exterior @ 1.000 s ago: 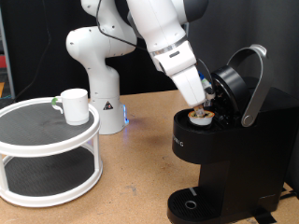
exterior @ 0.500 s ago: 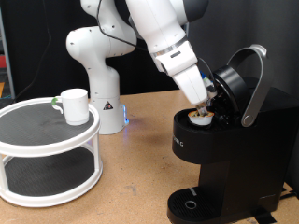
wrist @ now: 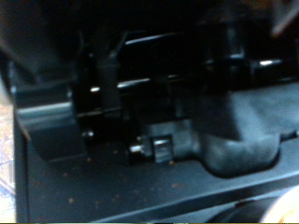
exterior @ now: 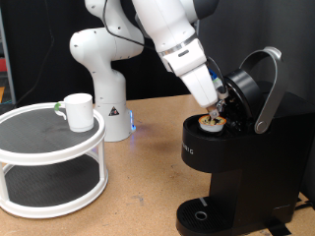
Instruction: Make a cup of coffee with the keurig machine
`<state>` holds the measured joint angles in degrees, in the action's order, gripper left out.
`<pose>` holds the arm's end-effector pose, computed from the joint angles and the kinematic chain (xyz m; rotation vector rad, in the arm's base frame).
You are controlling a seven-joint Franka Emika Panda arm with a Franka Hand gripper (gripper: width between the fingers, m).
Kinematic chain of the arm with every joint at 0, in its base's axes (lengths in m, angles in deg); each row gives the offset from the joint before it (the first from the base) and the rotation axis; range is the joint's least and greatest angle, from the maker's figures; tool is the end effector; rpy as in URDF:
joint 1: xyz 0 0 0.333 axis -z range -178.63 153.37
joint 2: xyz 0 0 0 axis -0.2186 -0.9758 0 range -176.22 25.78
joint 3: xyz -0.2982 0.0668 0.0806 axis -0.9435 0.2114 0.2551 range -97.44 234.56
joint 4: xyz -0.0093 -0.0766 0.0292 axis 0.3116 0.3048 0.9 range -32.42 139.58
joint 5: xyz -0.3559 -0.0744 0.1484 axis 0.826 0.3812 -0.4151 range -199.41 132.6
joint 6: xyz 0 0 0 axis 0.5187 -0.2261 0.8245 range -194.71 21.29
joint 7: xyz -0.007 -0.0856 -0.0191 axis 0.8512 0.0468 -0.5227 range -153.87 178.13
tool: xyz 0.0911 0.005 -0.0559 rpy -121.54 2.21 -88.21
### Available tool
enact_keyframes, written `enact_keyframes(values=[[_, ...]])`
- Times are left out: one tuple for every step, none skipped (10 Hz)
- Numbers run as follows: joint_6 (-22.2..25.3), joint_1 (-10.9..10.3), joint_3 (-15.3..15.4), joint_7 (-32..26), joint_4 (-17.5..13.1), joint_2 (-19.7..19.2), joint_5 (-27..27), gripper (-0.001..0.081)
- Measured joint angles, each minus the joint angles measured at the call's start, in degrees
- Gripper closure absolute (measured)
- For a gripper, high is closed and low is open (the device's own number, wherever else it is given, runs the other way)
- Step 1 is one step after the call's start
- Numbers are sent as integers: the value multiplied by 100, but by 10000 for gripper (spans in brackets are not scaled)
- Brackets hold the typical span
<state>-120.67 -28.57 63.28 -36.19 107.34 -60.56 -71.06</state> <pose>0.4500 0.0841 0.3942 -2.6047 -0.7391 -0.4661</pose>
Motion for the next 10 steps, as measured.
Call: enact_keyframes(values=[[40, 17, -3, 87, -43, 0, 18, -2], [103, 43, -6, 165, -93, 0, 58, -2], [161, 84, -6, 342, -159, 0, 207, -2], [387, 144, -16, 505, -274, 1, 409, -2], [647, 228, -53, 532, -399, 5, 585, -2], [817, 309, -112, 527, -505, 9, 719, -2], [970, 386, -176, 523, -615, 9, 873, -2], [1105, 463, -229, 514, -733, 8, 1008, -2], [1165, 540, -245, 501, -832, 7, 1291, -2], [1212, 571, -237, 501, -878, -2, 1471, -2]])
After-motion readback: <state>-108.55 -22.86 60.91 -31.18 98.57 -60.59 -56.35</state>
